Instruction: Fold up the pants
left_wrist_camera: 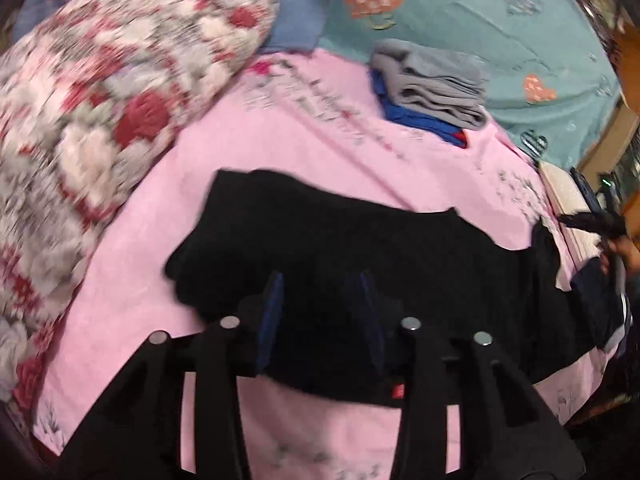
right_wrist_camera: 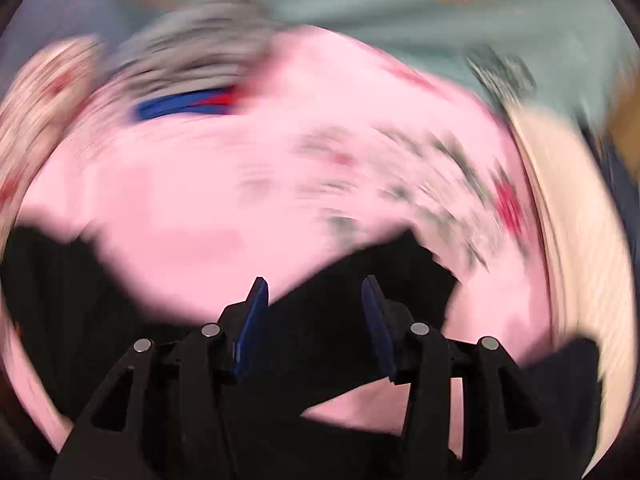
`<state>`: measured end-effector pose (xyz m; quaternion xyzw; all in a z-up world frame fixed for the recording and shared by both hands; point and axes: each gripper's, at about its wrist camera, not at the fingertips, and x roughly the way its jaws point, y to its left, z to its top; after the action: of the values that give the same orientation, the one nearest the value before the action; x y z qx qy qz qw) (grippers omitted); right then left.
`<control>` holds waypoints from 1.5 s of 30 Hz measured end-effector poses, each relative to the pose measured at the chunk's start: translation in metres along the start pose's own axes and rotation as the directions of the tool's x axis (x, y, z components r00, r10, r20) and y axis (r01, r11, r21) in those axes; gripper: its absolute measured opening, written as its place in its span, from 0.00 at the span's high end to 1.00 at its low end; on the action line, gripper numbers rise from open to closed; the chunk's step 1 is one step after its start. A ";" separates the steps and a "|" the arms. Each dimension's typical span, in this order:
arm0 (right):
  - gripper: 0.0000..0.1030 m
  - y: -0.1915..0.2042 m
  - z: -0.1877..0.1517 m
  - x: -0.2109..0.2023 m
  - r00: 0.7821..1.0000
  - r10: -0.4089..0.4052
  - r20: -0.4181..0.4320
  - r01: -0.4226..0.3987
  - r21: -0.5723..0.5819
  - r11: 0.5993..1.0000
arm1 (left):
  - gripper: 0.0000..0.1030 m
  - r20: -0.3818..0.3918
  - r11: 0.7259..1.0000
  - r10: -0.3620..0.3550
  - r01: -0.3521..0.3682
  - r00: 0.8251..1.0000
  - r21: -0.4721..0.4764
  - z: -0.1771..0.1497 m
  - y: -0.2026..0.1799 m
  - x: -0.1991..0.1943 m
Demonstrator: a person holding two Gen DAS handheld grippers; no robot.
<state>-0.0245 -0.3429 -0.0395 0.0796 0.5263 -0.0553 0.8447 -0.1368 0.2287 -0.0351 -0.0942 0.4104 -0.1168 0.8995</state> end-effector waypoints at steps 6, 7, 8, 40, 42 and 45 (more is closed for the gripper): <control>0.52 -0.005 0.026 0.064 0.985 -0.129 -0.117 0.141 0.094 0.986 | 0.59 -0.063 0.992 -0.095 0.100 0.994 0.081 0.010 -0.044 0.035; 0.52 -0.005 0.028 0.072 0.981 -0.133 -0.141 0.149 0.107 0.983 | 0.59 -0.076 0.990 -0.110 0.116 0.991 0.084 0.010 -0.049 0.042; 0.52 -0.006 0.029 0.079 0.978 -0.132 -0.162 0.154 0.130 0.980 | 0.59 -0.082 0.989 -0.114 0.121 0.990 0.088 0.012 -0.053 0.047; 0.93 -0.211 -0.259 -0.104 0.850 0.256 0.459 -0.509 0.596 0.620 | 0.56 -0.255 0.976 -0.035 0.088 0.966 0.200 -0.005 -0.091 0.094; 0.93 -0.211 -0.268 -0.099 0.848 0.269 0.457 -0.517 0.599 0.612 | 0.56 -0.254 0.973 -0.031 0.087 0.967 0.213 -0.004 -0.096 0.092; 0.93 -0.209 -0.281 -0.094 0.871 0.250 0.422 -0.479 0.620 0.621 | 0.55 -0.249 0.969 -0.029 0.089 0.968 0.233 -0.004 -0.101 0.088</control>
<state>-0.3498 -0.4926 -0.0928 0.4947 0.3039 -0.0894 0.8093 -0.0975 0.1061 -0.0742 0.0189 0.4974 -0.2036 0.8431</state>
